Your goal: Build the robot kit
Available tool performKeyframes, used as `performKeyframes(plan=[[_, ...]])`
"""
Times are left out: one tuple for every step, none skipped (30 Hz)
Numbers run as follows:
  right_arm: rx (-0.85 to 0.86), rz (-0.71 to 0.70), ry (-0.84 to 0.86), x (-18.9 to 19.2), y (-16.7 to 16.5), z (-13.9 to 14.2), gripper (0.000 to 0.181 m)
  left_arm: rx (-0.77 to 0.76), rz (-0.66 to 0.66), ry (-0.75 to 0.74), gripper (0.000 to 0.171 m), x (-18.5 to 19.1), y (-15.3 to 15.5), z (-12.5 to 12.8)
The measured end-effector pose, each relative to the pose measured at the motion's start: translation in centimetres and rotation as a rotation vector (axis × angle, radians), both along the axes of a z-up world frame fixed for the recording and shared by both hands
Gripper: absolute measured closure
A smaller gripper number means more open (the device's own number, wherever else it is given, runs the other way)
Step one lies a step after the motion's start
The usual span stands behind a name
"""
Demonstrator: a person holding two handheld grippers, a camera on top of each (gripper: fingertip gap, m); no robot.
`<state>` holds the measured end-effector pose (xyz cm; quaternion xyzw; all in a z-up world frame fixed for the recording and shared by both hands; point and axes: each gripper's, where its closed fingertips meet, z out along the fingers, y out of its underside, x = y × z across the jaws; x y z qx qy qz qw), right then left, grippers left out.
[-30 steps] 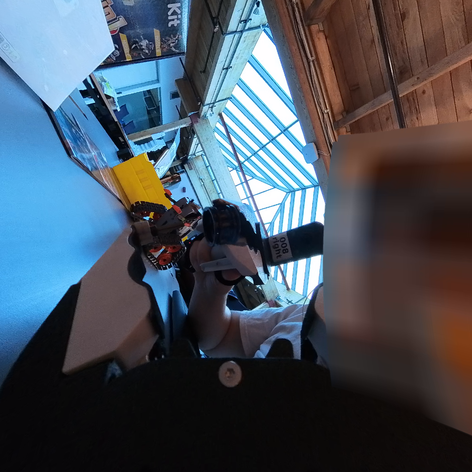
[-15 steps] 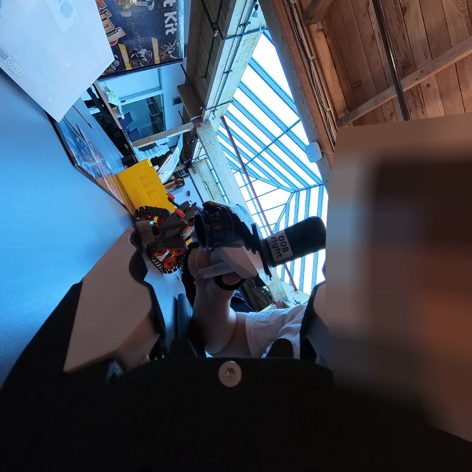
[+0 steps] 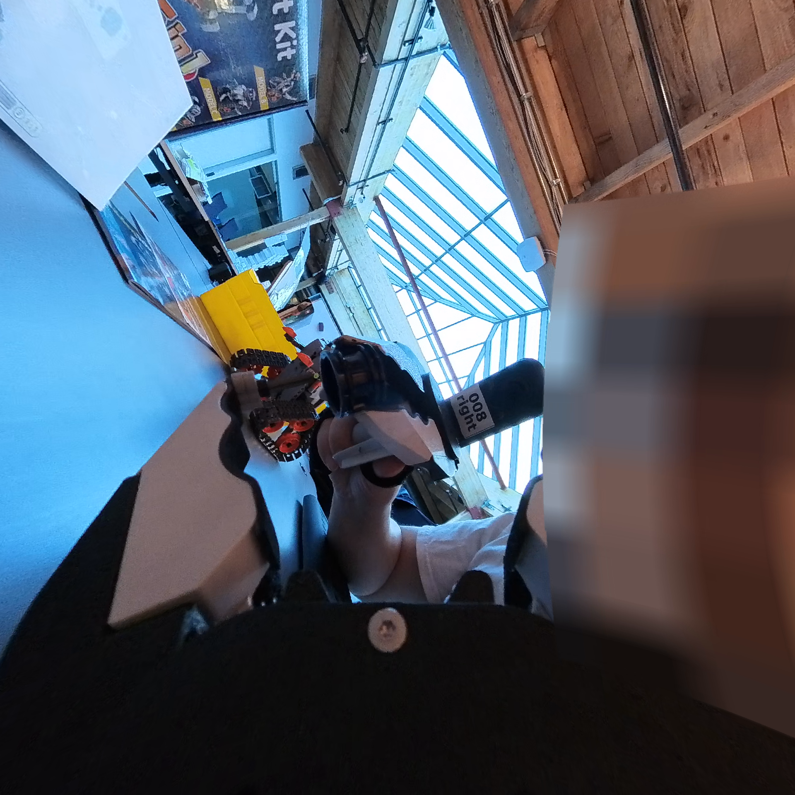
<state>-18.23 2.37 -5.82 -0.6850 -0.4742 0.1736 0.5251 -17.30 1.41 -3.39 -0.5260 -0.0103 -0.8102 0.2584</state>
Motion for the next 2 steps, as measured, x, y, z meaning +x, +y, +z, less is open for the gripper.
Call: performKeyframes(plan=[[0.0,0.0,-0.002,0.01,0.0,-0.04,0.151,0.001,0.001,-0.001,0.033,-0.04,0.02,0.02],[-0.002,0.002,-0.002,-0.01,-0.04,-0.05,0.151,0.002,0.001,0.0,0.033,-0.05,0.01,0.03]])
